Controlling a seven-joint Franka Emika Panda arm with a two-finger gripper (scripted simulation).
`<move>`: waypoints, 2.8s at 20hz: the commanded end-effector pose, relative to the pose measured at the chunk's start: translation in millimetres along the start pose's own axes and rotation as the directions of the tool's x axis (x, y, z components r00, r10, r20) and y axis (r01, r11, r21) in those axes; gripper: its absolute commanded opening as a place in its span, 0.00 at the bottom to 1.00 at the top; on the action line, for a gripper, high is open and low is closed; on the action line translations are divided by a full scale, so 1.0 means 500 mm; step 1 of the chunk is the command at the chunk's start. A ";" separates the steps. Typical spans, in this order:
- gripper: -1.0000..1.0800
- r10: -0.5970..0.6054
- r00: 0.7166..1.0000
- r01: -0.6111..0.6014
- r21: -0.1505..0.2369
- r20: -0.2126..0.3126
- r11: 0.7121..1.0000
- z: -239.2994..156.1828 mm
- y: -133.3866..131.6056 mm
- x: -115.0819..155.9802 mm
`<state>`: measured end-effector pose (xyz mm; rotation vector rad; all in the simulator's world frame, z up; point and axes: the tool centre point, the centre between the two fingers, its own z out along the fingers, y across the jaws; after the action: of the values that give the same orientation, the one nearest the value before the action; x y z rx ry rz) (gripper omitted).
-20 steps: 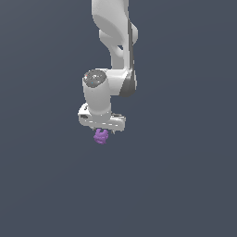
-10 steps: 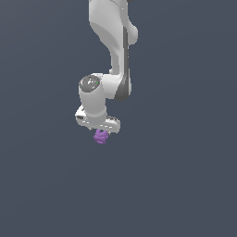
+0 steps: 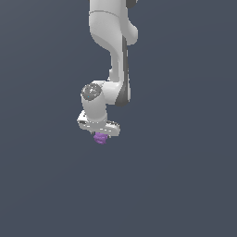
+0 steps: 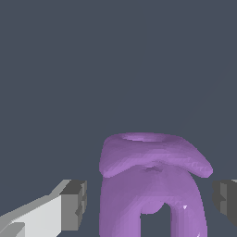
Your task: Pick up the object and move it to a goal position.
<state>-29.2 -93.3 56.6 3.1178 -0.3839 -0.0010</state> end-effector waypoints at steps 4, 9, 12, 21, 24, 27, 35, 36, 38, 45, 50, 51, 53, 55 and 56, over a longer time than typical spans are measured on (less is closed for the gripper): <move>0.96 0.001 1.000 -0.001 0.000 -0.001 1.000 0.032 0.000 0.001; 0.00 0.001 1.000 -0.001 0.000 -0.001 1.000 0.034 0.000 0.002; 0.00 0.001 1.000 -0.001 0.000 -0.001 1.000 0.034 0.000 0.002; 0.00 0.001 1.000 -0.001 0.001 -0.001 1.000 0.024 -0.001 0.006; 0.00 0.001 1.000 -0.001 0.001 -0.001 1.000 0.006 -0.002 0.013; 0.00 0.001 1.000 -0.001 0.001 -0.001 1.000 -0.021 -0.004 0.025; 0.00 0.002 1.000 -0.002 0.000 -0.001 1.000 -0.134 -0.013 0.074; 0.00 0.002 1.000 -0.002 0.000 -0.001 1.000 -0.152 -0.014 0.082; 0.00 0.002 1.000 -0.002 0.000 -0.001 1.000 -0.188 -0.017 0.099; 0.00 0.002 1.000 -0.002 -0.001 -0.001 1.000 -0.296 -0.026 0.151; 0.00 0.002 1.000 -0.002 -0.001 -0.001 1.000 -0.343 -0.031 0.175; 0.00 0.001 1.000 -0.001 0.000 -0.001 1.000 -0.350 -0.031 0.179; 0.00 0.001 1.000 -0.001 0.000 -0.001 1.000 -0.361 -0.032 0.185; 0.00 0.001 1.000 -0.001 0.000 -0.001 1.000 -0.368 -0.033 0.189; 0.00 0.001 1.000 -0.001 0.000 -0.001 1.000 -0.370 -0.033 0.190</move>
<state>65.8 -100.1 239.1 3.1176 -0.3862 0.0013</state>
